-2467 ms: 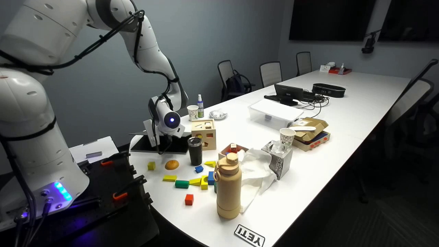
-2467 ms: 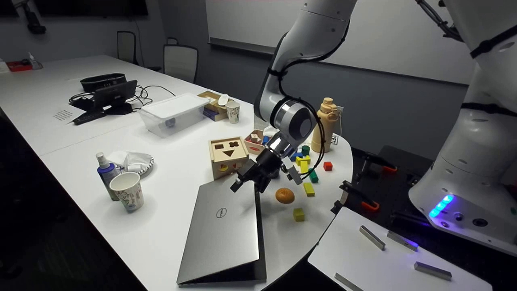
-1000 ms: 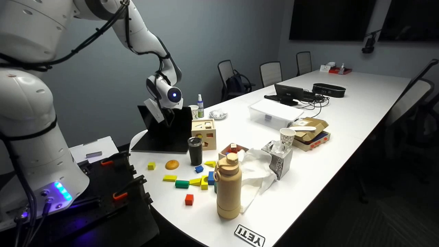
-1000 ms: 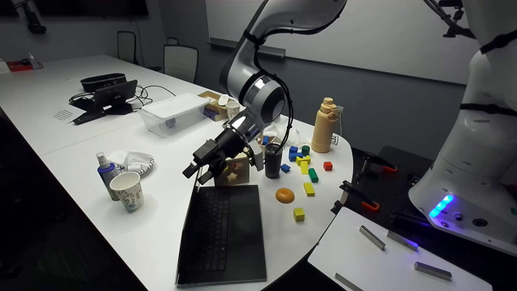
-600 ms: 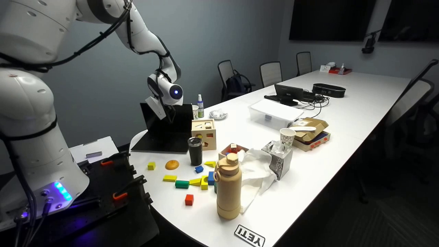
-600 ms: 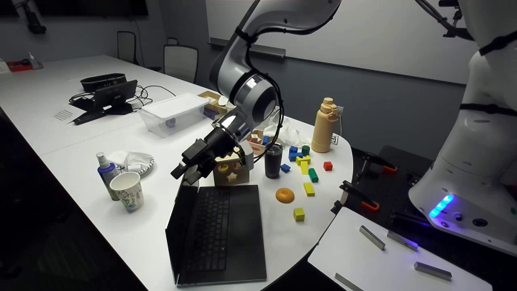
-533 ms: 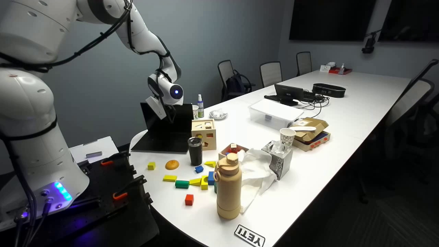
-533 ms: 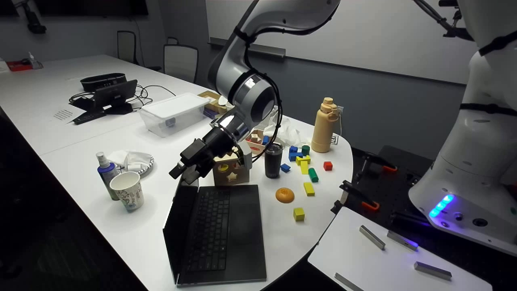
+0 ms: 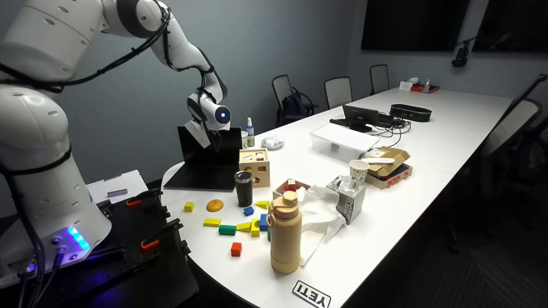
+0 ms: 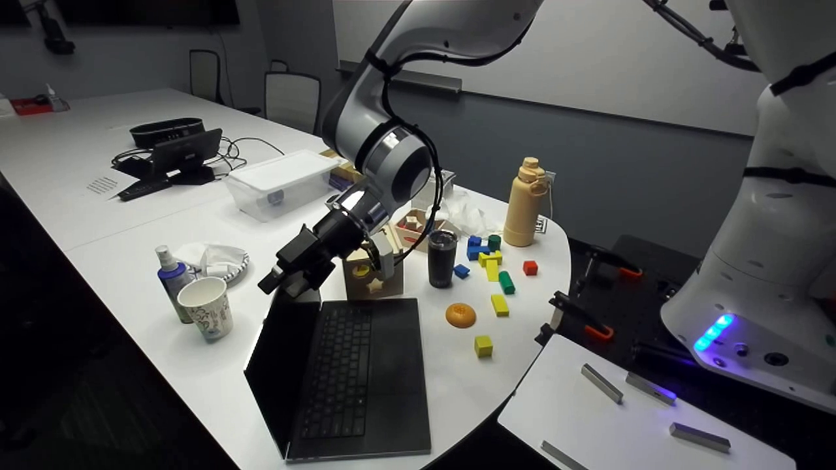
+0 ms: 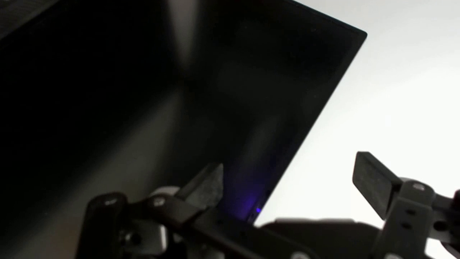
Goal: Open the laptop and click on the space bar
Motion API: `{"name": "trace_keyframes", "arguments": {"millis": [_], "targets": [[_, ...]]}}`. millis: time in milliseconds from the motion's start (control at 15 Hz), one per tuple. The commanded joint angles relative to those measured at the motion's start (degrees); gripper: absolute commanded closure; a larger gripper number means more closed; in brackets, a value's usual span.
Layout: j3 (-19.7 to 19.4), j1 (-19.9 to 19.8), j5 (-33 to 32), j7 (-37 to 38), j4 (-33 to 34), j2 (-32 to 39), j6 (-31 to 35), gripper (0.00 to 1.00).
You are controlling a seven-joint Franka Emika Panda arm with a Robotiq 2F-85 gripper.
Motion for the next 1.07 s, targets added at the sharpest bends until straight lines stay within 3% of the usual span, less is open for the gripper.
{"name": "trace_keyframes", "arguments": {"millis": [0,667,1000], "targets": [[0.6,0.6,-2.3,1.1,3.4,1.8,-0.3,0.0],[0.3,-2.8,-9.6,0.7,-6.4,-8.9,-1.4,0.0],[-0.5,-3.8,-13.4,1.3,-13.4,-16.1,1.8,0.0]]}}
